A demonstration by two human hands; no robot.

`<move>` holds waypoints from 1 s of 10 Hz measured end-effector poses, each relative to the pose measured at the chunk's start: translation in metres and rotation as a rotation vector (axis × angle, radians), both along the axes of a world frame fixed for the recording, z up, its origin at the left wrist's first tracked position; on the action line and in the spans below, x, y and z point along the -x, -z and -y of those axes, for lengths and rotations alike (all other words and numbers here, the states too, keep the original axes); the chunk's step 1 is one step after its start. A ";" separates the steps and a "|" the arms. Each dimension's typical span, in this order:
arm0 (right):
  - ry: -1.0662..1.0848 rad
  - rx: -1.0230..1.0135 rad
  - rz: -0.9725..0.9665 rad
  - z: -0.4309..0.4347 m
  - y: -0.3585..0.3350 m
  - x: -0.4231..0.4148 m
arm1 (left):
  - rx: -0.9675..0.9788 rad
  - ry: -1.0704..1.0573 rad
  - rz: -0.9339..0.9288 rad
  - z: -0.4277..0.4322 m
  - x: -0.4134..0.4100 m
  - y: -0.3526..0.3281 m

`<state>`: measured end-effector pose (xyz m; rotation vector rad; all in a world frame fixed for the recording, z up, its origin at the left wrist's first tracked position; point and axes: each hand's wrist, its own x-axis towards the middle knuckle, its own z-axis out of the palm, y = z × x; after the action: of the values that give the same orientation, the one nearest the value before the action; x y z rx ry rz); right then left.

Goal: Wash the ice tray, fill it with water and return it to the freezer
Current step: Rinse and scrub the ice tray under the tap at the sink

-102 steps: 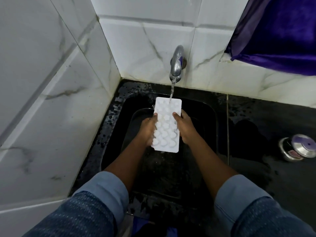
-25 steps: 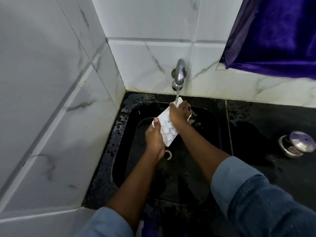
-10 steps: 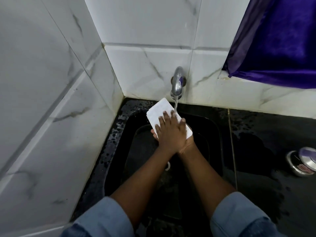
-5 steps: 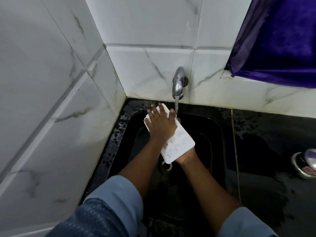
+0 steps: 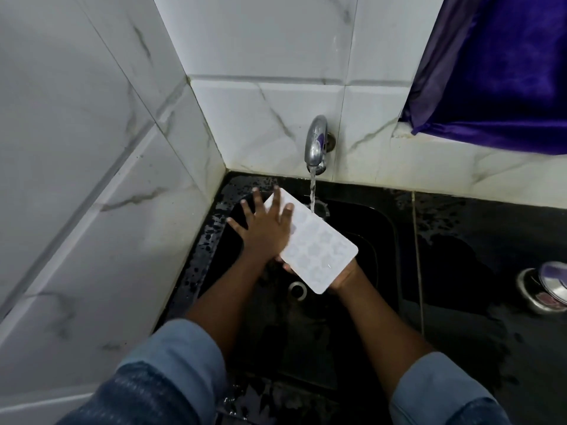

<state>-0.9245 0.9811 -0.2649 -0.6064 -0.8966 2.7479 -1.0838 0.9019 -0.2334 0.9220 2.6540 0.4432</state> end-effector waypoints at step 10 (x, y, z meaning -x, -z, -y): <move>0.243 -0.855 0.715 -0.032 -0.054 -0.007 | -0.703 -0.476 0.905 0.093 0.016 -0.013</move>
<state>-0.9176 1.0128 -0.2113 -1.3735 -1.8149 1.6439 -1.0999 0.8091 -0.2202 0.0990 1.8167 1.5334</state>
